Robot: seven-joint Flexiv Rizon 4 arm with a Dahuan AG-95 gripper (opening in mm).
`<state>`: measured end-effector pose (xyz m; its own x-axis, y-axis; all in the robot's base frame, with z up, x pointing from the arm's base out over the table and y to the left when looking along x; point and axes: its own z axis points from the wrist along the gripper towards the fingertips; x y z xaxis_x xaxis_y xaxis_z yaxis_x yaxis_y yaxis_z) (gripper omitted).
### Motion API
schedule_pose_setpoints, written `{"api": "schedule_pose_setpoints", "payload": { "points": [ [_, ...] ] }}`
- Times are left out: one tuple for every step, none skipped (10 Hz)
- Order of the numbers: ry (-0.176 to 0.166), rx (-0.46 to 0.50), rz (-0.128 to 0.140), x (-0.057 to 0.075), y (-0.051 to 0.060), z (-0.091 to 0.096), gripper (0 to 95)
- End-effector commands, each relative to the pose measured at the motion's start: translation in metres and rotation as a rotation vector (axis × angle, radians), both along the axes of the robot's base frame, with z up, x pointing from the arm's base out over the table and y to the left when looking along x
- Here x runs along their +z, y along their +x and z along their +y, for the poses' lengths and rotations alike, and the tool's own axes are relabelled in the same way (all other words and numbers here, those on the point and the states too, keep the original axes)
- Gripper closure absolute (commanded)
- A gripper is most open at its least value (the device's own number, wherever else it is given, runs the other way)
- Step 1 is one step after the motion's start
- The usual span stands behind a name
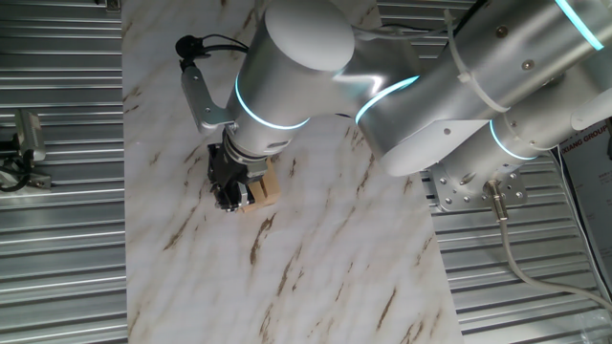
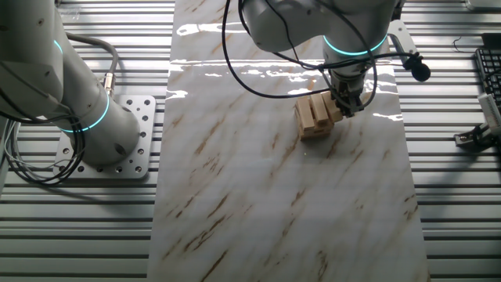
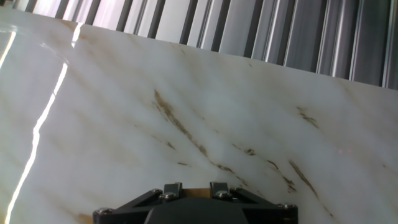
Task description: Play Jenga
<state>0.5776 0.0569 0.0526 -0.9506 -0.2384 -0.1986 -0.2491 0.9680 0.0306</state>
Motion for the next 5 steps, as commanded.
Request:
{"api": "schedule_pose_setpoints", "payload": {
  "points": [
    [0.001, -0.002, 0.001, 0.0, 0.0003, 0.0002, 95.0],
    [0.001, -0.002, 0.001, -0.0001, 0.0003, 0.0002, 95.0],
    [0.002, -0.002, 0.0, -0.0005, 0.0003, 0.0002, 95.0],
    [0.002, -0.003, 0.001, -0.001, 0.0003, 0.0002, 95.0],
    [0.002, -0.004, 0.0, -0.0015, 0.0003, 0.0002, 95.0]
  ]
}}
